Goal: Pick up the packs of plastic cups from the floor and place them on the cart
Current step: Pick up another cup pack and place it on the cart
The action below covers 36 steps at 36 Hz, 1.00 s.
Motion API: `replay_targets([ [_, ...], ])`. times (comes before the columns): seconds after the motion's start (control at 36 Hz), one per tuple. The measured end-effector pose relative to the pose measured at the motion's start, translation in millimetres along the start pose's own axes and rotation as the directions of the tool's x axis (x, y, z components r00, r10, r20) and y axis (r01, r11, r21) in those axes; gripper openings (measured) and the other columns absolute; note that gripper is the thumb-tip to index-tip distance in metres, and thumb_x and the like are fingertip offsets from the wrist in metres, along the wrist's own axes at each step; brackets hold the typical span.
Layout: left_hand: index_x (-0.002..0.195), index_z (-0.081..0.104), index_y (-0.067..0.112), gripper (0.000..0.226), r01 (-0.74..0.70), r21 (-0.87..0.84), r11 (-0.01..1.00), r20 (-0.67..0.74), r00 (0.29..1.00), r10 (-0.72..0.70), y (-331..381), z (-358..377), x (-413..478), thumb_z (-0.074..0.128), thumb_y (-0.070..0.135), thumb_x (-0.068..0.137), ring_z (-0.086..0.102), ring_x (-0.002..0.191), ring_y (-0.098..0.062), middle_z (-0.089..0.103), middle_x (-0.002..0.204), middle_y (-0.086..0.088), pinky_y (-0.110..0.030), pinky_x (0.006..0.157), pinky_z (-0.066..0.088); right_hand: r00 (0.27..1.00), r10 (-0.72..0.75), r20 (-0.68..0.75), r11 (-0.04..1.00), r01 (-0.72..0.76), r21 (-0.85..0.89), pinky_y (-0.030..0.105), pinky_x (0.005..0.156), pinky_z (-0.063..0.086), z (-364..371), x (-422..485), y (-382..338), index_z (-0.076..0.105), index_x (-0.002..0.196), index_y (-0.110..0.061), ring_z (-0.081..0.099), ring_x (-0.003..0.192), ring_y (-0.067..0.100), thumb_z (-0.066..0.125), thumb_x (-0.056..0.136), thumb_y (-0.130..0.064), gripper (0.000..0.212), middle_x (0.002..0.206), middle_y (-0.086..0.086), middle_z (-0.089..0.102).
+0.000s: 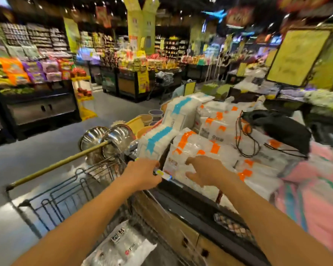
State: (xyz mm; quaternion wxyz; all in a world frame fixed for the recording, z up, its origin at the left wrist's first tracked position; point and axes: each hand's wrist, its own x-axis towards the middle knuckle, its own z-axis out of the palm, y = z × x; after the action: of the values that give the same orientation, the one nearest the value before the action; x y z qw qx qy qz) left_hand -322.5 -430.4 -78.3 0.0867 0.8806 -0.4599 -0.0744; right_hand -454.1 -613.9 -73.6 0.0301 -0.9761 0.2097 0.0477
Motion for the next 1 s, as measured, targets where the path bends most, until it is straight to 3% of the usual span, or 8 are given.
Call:
replay_targets([
  [0.08, 0.128, 0.056, 0.029, 0.043, -0.106, -0.034, 0.994, 0.014, 0.994, 0.106, 51.4, -7.6, -11.0, 0.052, 0.048, 0.090, 0.056, 0.117, -0.021, 0.061, 0.126, 0.005, -0.035, 0.091, 0.043, 0.996, 0.085, -0.017, 0.996, -0.085, 0.009, 0.040, 0.100, 0.046, -14.4, -51.9, 28.5, 0.047, 0.142, -0.028, 0.052, 0.125, 0.027, 0.052, 0.095, -0.049, 0.052, 0.141, 0.002, 0.055],
  [0.25, 0.131, 0.052, 0.034, 0.042, -0.298, -0.077, 0.952, -0.008, 0.955, 0.298, 142.4, -11.7, -19.4, 0.055, 0.050, 0.092, 0.053, 0.121, -0.017, 0.054, 0.138, 0.007, -0.035, 0.104, 0.044, 0.951, 0.297, -0.088, 0.954, -0.299, -0.008, 0.038, 0.092, 0.045, -33.8, -153.1, 74.7, 0.048, 0.141, -0.025, 0.052, 0.125, 0.028, 0.052, 0.097, -0.045, 0.048, 0.141, 0.005, 0.053],
  [0.36, 0.132, 0.055, 0.030, 0.044, -0.463, -0.059, 0.885, 0.004, 0.886, 0.464, 198.6, -7.3, -27.3, 0.056, 0.048, 0.091, 0.057, 0.113, -0.016, 0.057, 0.134, 0.006, -0.033, 0.096, 0.048, 0.869, 0.480, -0.118, 0.877, -0.479, 0.038, 0.043, 0.093, 0.050, -34.1, -220.6, 93.6, 0.052, 0.134, -0.026, 0.056, 0.119, 0.027, 0.054, 0.095, -0.046, 0.044, 0.137, 0.002, 0.058],
  [0.44, 0.130, 0.056, 0.029, 0.044, -0.583, -0.044, 0.811, 0.039, 0.810, 0.585, 234.7, -0.8, -38.0, 0.056, 0.047, 0.091, 0.058, 0.113, -0.019, 0.060, 0.130, 0.003, -0.036, 0.096, 0.048, 0.809, 0.577, -0.116, 0.817, -0.573, 0.065, 0.043, 0.094, 0.048, -32.5, -275.8, 95.1, 0.047, 0.142, -0.027, 0.054, 0.124, 0.029, 0.053, 0.097, -0.045, 0.049, 0.141, 0.001, 0.055],
  [0.69, 0.130, 0.056, 0.027, 0.042, -0.878, -0.110, 0.466, 0.178, 0.444, 0.878, 319.0, 32.6, -111.8, 0.055, 0.046, 0.093, 0.054, 0.118, -0.022, 0.057, 0.132, 0.002, -0.032, 0.098, 0.044, 0.455, 0.886, -0.090, 0.464, -0.875, 0.139, 0.040, 0.085, 0.048, -13.0, -435.1, 47.7, 0.055, 0.130, -0.019, 0.057, 0.117, 0.031, 0.053, 0.095, -0.044, 0.043, 0.132, 0.007, 0.058],
  [0.78, 0.127, 0.058, 0.026, 0.038, -0.923, -0.166, 0.348, 0.189, 0.316, 0.930, 340.5, 43.3, -147.6, 0.057, 0.043, 0.093, 0.056, 0.116, -0.022, 0.060, 0.123, 0.001, -0.032, 0.093, 0.043, 0.335, 0.940, -0.070, 0.342, -0.927, 0.151, 0.042, 0.086, 0.051, -5.1, -487.9, 20.2, 0.053, 0.133, -0.024, 0.057, 0.115, 0.030, 0.052, 0.095, -0.046, 0.044, 0.133, 0.004, 0.058],
  [0.89, 0.114, 0.061, 0.018, 0.032, -0.968, -0.192, 0.161, 0.261, 0.107, 0.959, 374.0, 52.5, -217.1, 0.053, 0.041, 0.093, 0.058, 0.101, -0.023, 0.065, 0.117, -0.006, -0.037, 0.089, 0.047, 0.158, 0.987, 0.023, 0.153, -0.979, 0.135, 0.044, 0.079, 0.056, 6.4, -571.6, -27.0, 0.054, 0.125, -0.022, 0.061, 0.094, 0.023, 0.049, 0.099, -0.044, 0.035, 0.111, 0.002, 0.063],
  [1.0, 0.128, 0.055, 0.024, 0.037, -0.975, -0.220, 0.011, 0.309, -0.059, 0.949, 402.0, 61.5, -283.5, 0.050, 0.042, 0.097, 0.059, 0.109, -0.018, 0.059, 0.124, 0.002, -0.036, 0.094, 0.050, 0.004, 1.000, 0.011, 0.002, -0.992, 0.126, 0.043, 0.087, 0.053, 16.7, -643.2, -79.1, 0.056, 0.124, -0.014, 0.060, 0.106, 0.028, 0.051, 0.099, -0.041, 0.037, 0.119, 0.007, 0.062],
])
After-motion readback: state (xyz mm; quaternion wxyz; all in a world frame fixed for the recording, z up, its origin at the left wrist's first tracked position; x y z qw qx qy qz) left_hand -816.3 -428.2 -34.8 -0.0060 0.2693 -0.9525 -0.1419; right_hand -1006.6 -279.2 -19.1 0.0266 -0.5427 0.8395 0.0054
